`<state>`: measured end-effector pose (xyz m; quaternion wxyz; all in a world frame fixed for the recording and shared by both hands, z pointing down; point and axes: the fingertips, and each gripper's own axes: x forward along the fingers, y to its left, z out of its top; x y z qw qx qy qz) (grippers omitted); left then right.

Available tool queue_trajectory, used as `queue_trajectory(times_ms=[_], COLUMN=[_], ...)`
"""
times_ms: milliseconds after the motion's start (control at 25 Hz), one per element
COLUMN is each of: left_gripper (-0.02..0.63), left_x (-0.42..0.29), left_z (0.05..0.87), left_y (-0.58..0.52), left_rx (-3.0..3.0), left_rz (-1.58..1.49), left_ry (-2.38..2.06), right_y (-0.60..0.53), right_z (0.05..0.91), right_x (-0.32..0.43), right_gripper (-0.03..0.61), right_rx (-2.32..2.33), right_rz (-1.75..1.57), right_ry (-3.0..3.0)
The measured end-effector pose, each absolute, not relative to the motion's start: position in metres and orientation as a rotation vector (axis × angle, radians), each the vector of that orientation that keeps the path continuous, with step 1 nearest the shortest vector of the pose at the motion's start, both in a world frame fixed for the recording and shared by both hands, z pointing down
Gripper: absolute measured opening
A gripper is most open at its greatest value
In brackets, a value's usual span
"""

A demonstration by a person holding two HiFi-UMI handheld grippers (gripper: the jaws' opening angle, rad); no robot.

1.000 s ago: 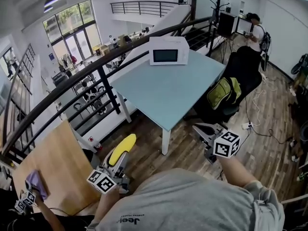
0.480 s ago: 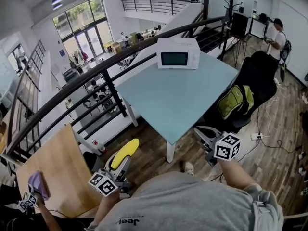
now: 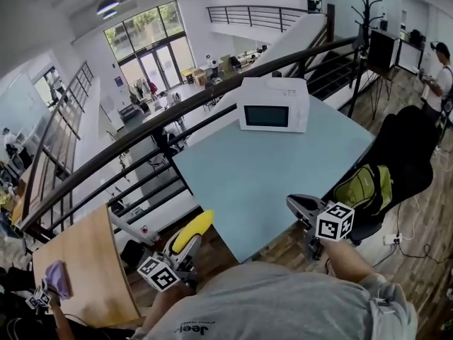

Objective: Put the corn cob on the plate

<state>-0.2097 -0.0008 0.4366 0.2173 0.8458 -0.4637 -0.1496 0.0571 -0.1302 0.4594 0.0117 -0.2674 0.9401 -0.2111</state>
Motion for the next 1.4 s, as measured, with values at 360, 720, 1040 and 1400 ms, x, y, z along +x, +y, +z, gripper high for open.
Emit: queue_trajectory(times_ms=[360, 720, 1040, 1400], left_gripper=[0.256, 0.256, 0.256, 0.256], left_x=[-0.154, -0.129, -0.126, -0.191], left_z=[0.436, 0.435, 0.444, 0.464], left_y=[-0.087, -0.124, -0.15, -0.201], left_rx=[2.326, 2.312, 2.336, 2.387], left_rz=[-0.344, -0.289, -0.264, -0.332], left_ry=[-1.303, -1.33, -1.271, -1.123], right_y=[-0.216, -0.258, -0.273, -0.302], right_z=[0.481, 0.498, 0.515, 0.51], right_x=[0.09, 0.116, 0.117, 0.077], right_gripper=[0.017, 0.017, 0.017, 0.017], right_rx=[-0.741, -0.718, -0.762, -0.983], right_rz=[-0.747, -0.824, -0.86, -0.796], right_ry=[2.918, 2.867, 2.841, 2.83])
